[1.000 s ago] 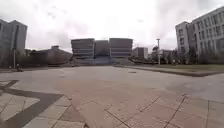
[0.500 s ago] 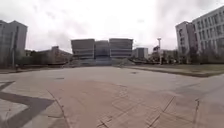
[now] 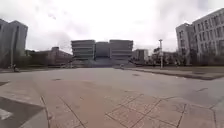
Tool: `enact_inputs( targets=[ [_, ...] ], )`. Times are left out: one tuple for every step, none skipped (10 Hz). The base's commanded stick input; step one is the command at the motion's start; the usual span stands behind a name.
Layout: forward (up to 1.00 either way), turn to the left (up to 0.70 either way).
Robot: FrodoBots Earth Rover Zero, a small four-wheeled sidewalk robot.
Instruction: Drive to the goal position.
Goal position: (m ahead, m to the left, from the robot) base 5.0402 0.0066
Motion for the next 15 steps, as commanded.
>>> enact_inputs(
  targets=[
    [0.7, 0.02],
    [0.7, 0.02],
    [0.7, 0.02],
    [0.7, 0.02],
    [0.7, 0.02],
    [0.7, 0.02],
    [0.7, 0.02],
    [0.7, 0.02],
    [0.7, 0.02],
    [0.7, 0.02],
    [0.7, 0.02],
    [0.7, 0.02],
    [0.7, 0.02],
    [0.7, 0.02],
    [0.7, 0.02]
  ],
)
